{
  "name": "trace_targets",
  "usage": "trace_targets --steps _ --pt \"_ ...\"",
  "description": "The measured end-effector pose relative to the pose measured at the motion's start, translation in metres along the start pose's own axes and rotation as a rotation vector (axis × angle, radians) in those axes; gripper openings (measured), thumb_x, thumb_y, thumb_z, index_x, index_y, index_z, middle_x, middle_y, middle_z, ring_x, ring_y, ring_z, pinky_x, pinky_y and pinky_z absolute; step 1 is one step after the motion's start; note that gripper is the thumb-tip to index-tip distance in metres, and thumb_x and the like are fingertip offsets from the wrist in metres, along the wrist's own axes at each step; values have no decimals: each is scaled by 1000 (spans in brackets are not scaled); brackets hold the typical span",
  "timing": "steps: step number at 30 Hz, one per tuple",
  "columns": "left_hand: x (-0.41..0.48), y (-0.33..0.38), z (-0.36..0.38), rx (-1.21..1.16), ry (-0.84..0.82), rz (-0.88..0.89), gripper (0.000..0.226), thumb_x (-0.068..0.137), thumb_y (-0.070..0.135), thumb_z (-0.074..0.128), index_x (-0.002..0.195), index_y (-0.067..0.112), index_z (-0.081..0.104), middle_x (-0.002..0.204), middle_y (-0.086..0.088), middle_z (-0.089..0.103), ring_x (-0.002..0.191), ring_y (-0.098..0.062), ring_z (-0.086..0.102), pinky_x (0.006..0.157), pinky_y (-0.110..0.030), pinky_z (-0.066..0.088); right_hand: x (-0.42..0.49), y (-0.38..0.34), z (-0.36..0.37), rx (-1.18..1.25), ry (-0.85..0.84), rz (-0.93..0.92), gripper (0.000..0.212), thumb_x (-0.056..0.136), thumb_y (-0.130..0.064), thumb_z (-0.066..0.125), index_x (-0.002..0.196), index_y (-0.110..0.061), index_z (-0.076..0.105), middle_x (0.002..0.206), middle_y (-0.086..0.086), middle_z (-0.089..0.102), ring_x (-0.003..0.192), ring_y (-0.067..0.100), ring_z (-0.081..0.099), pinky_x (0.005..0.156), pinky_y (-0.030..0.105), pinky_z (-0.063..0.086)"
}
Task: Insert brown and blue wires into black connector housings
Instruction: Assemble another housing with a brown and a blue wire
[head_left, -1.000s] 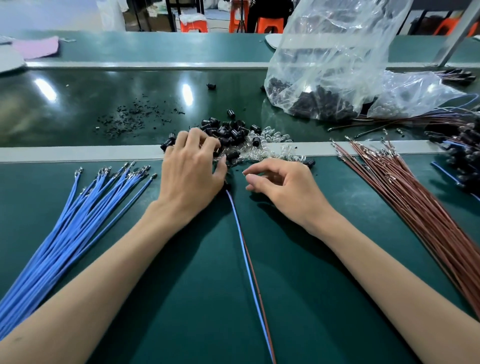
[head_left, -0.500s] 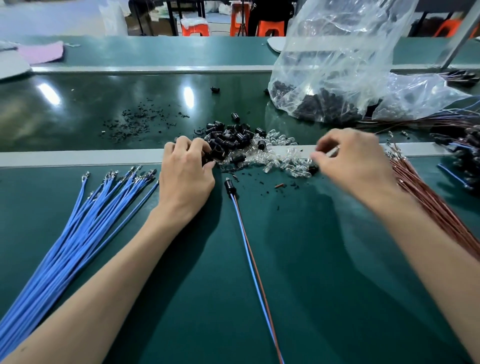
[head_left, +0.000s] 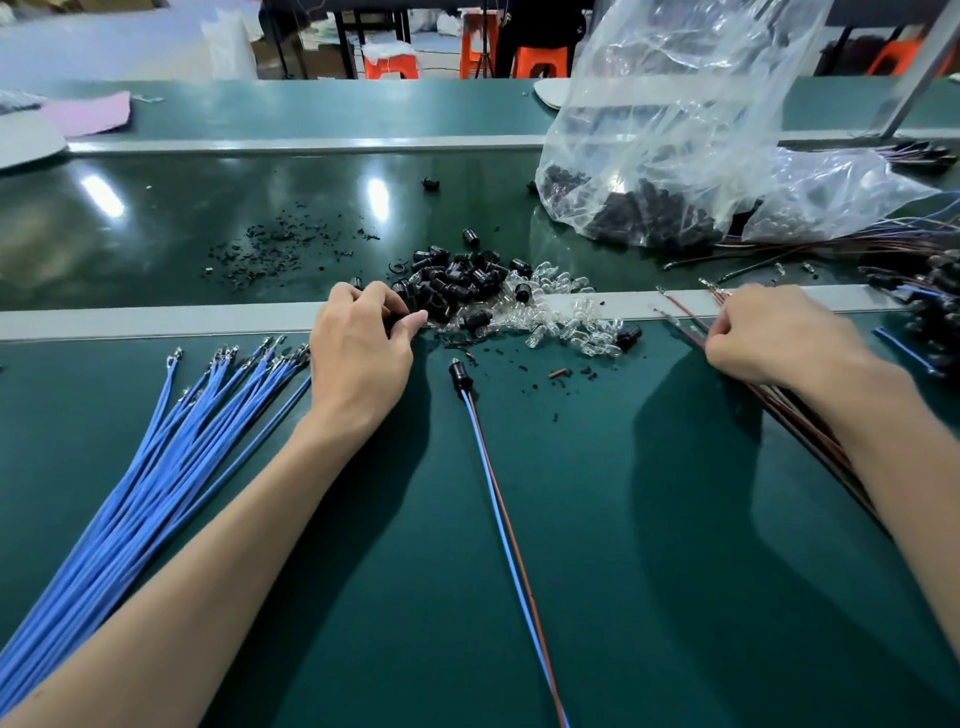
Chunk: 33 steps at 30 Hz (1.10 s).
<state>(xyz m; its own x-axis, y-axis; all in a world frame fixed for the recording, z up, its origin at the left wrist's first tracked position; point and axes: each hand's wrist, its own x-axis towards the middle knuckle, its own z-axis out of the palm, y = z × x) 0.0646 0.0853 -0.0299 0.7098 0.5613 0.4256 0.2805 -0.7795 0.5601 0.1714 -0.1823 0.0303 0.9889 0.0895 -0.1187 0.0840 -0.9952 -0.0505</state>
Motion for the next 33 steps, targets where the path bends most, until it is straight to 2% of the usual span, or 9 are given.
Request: trace_targets --steps 3,5,8,11,14,17,21,24,33 --pt "2 0 -1 10 45 -12 28 94 39 56 96 12 63 89 -4 51 93 -27 52 74 -29 31 -3 -2 -2 -50 -48 -39 6 70 -7 47 70 -10 53 84 14 56 81 33 51 70 32 41" --pt "2 1 -2 -32 99 -11 27 96 38 52 94 12 59 89 -5 56 91 -26 50 71 -28 27 -5 -4 -4 -50 -31 -25 3 77 -8 48 78 -9 50 90 16 55 88 34 53 73 33 39" --pt "0 11 -7 -191 142 19 20 94 34 57 91 16 51 85 -2 57 86 -27 54 72 -31 34 -8 -4 -11 -23 156 12 23 88 -17 49 109 -7 52 110 22 56 103 38 55 74 37 36" --pt "-3 24 -13 -329 72 97 22 86 32 68 92 14 56 83 2 60 80 -18 57 76 -29 45 -15 -9 -24 122 354 -108 16 91 -25 54 101 -14 61 104 22 62 97 39 58 76 38 41" --pt "-7 43 -20 -608 -197 66 8 85 26 67 84 19 63 73 13 65 67 3 58 68 -12 46 -22 -17 -32 534 228 -263 15 89 -29 63 79 -19 63 76 2 69 70 16 61 66 28 45" --pt "-20 63 -26 -861 -630 45 15 84 34 58 81 21 66 74 14 68 73 5 59 66 -8 43 -28 -30 -23 1034 20 -340 12 88 -19 66 77 -15 64 51 -8 61 41 2 45 43 15 37" --pt "-37 77 -28 -979 -1141 39 17 83 32 58 77 23 71 117 -9 67 109 -17 63 82 -23 53 -22 -40 -5 1304 26 -245 10 90 -13 63 81 -16 60 61 -4 61 40 -1 46 39 10 36" --pt "-40 78 -33 -863 -1386 122 20 93 22 54 79 26 69 118 -10 67 107 -16 64 86 -23 51 -17 -40 -2 1528 125 -116 11 92 -10 60 83 -16 57 66 -1 61 42 -1 48 42 10 39" --pt "-47 87 -33 -847 -1215 102 17 89 27 52 79 19 63 136 -5 54 128 -6 48 106 -27 41 -12 -42 -1 2320 164 154 13 92 5 53 82 -4 55 73 8 59 49 5 56 49 11 45"
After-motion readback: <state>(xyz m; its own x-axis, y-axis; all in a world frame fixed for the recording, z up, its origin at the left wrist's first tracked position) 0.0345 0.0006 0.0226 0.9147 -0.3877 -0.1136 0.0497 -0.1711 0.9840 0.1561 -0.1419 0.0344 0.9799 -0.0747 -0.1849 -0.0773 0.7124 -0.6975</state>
